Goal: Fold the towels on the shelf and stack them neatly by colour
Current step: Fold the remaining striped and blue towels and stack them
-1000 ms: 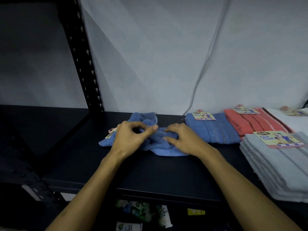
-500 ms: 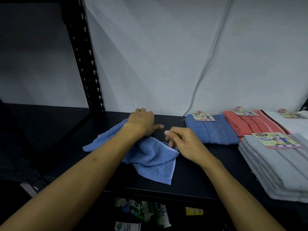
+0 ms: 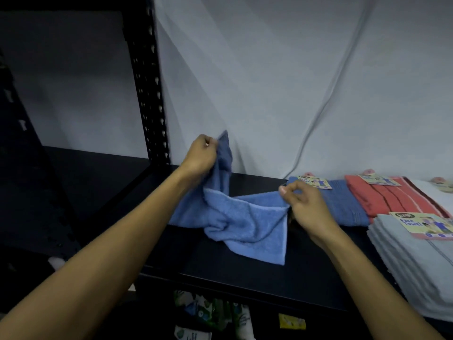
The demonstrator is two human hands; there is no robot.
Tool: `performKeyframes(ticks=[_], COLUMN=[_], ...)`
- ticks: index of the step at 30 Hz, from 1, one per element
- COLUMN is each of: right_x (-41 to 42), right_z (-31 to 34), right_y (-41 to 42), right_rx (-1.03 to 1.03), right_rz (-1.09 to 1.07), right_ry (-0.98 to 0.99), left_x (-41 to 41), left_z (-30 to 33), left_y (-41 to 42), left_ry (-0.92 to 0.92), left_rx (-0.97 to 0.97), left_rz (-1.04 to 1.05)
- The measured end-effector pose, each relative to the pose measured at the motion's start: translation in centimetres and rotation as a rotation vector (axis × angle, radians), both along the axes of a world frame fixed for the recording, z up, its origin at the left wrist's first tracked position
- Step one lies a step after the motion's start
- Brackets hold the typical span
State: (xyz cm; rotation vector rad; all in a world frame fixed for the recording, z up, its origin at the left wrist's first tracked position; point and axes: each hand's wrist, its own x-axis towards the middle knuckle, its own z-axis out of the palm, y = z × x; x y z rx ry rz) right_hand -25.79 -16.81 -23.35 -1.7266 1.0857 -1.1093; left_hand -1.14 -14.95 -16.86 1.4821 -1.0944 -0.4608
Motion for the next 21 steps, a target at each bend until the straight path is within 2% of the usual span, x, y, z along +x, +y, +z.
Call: performKeyframes(ticks=[3,6,9,11,13,17,21], right_x=[0.3,0.9,1.3,1.4,1.3,-0.2,-3.6], right_z=[3.2,7.4,8.9,7.3,4.6,1.1,-0.3], right_y=[-1.7,-2.4,-1.2,-0.3,0.6,2.0,2.2], right_rx=[-0.075,-0.238,-0.369,-0.396,-0.379,-0.233,-0.287], right_rz=[-0.085,-0.101,-0.055,-0.024,0.003,0.175,0.173], right_ry=[-0.075,-0.121,-0.012,0.12,0.227,0.291,0.426], left_x=[0.6,0.5,-0.4,-1.6,-2.7,-4.8,-5.3], left_z=[4.2,7.5,7.5,5.3,1.5,-5.2,-6.4], left_y=[0.3,1.2,2.0,2.6,2.7,3.2,4.4], left_ry=[0.312,0.396,0.273,0.134,0.013,-0.232,-0.361], left_rx=[-0.119,-0.184,-0.165,-0.12,-0.047,0.146,0.129], left_rz=[-0.09,-0.175,-0.225,-0.236,-0.329,-0.507,-0.525])
